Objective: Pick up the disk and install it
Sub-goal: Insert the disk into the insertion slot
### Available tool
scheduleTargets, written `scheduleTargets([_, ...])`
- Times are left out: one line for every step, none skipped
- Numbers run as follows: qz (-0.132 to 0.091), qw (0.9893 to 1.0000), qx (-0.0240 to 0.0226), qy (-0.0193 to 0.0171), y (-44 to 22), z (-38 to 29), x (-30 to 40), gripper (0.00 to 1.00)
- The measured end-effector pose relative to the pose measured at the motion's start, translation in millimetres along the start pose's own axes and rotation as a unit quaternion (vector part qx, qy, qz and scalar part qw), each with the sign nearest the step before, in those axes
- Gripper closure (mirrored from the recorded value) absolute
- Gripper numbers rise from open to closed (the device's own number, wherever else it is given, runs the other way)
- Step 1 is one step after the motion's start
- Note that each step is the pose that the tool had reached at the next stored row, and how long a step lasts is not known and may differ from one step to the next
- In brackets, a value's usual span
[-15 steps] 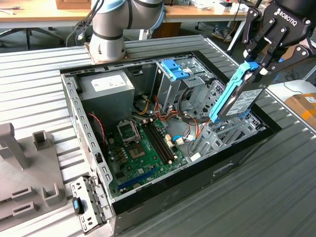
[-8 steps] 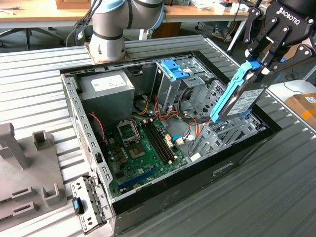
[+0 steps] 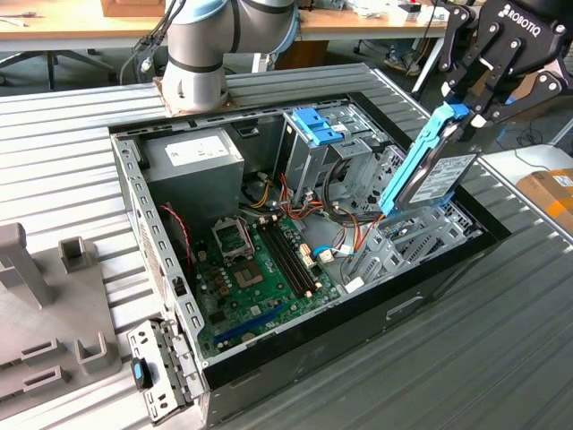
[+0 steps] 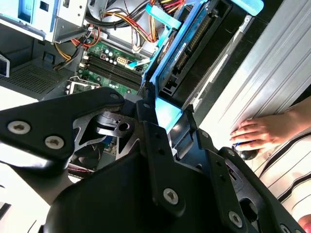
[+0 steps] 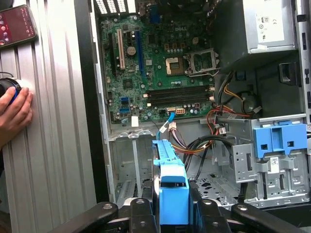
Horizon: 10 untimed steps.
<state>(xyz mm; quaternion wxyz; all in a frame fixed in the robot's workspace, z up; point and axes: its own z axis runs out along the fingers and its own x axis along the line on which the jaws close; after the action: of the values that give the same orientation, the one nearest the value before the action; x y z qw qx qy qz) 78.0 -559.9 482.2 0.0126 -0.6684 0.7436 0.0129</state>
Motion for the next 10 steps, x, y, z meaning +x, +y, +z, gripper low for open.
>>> scheduleTargets([0.000,1.0000,0.0000,0.0000,0.1,0.0,-1.2,0.64])
scheduleTargets([0.000,1.0000,0.0000,0.0000,0.3,0.0,-3.1,0.64])
scheduleTargets([0.000,1.0000,0.0000,0.0000,0.7,0.0,-5.9,0.64])
scheduleTargets([0.000,1.0000,0.0000,0.0000,1.0,-0.2,-8.9,0.64])
scheduleTargets([0.000,1.0000,0.0000,0.0000,1.1,-0.2,-10.7,0.64])
scheduleTargets([0.000,1.0000,-0.0002,-0.0001,0.8,-0.2,-10.7,0.64])
scheduleTargets([0.000,1.0000,-0.0004,-0.0005,0.2,-0.2,-10.5,0.64])
scheduleTargets([0.000,1.0000,-0.0006,-0.0009,-0.3,-0.2,-9.9,0.64])
scheduleTargets([0.000,1.0000,-0.0009,-0.0029,-1.4,-0.3,-6.3,0.64])
scheduleTargets([0.000,1.0000,-0.0012,-0.0054,-1.9,-0.5,-3.0,0.64])
